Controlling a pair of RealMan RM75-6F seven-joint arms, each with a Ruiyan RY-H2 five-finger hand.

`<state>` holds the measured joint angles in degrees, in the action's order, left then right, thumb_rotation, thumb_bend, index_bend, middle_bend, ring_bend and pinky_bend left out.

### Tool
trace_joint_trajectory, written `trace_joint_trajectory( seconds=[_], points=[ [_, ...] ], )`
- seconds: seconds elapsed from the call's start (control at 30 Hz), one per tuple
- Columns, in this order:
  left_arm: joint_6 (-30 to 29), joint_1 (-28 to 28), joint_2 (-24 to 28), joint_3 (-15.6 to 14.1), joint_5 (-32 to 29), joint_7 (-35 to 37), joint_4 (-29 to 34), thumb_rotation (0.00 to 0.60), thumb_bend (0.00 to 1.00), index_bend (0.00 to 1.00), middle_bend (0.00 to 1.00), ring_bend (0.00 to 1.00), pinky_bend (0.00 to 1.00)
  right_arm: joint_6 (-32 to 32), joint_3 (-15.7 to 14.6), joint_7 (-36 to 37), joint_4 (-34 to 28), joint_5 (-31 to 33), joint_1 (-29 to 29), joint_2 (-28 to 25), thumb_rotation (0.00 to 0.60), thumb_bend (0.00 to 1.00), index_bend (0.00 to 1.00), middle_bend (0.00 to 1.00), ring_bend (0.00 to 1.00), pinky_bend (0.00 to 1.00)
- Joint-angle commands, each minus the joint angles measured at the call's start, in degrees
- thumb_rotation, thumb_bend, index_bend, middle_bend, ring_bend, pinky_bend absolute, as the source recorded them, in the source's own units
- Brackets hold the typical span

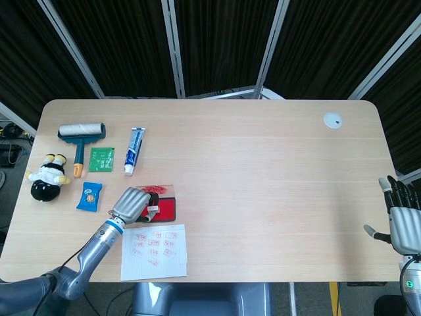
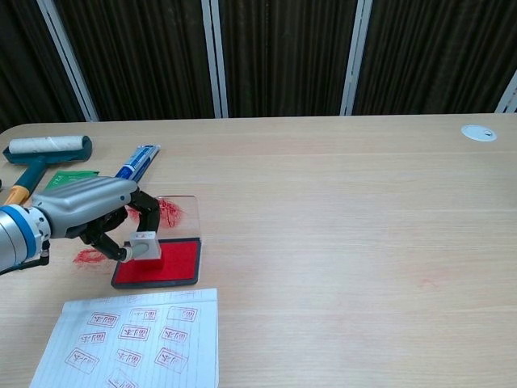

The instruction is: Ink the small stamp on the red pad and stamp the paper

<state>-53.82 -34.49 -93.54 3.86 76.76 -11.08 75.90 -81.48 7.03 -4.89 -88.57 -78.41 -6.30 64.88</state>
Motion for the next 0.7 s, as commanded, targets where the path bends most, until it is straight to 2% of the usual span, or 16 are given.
trace_joint_trajectory(
  seconds=[0.03, 0.7],
  points=[
    [0.5, -0.1, -0.8, -0.2, -0.4, 0.2, -1.1, 0.600, 0.58, 0.58, 0.55, 0.84, 0.92, 0.0, 0.0, 0.1, 0.0, 0.0, 0.0, 0.0, 0.600, 0.00, 0.00, 0.00, 0.00, 0.00],
    [0.8, -0.1, -2.6, -1.2, -0.3, 1.4, -4.3, 0.600, 0.59, 0.59, 0.56, 0.84, 0.92, 0.2, 0.2, 0.4, 0.3, 0.4, -0.1, 0.0, 0.600, 0.00, 0.00, 0.00, 0.00, 0.00]
  ],
)
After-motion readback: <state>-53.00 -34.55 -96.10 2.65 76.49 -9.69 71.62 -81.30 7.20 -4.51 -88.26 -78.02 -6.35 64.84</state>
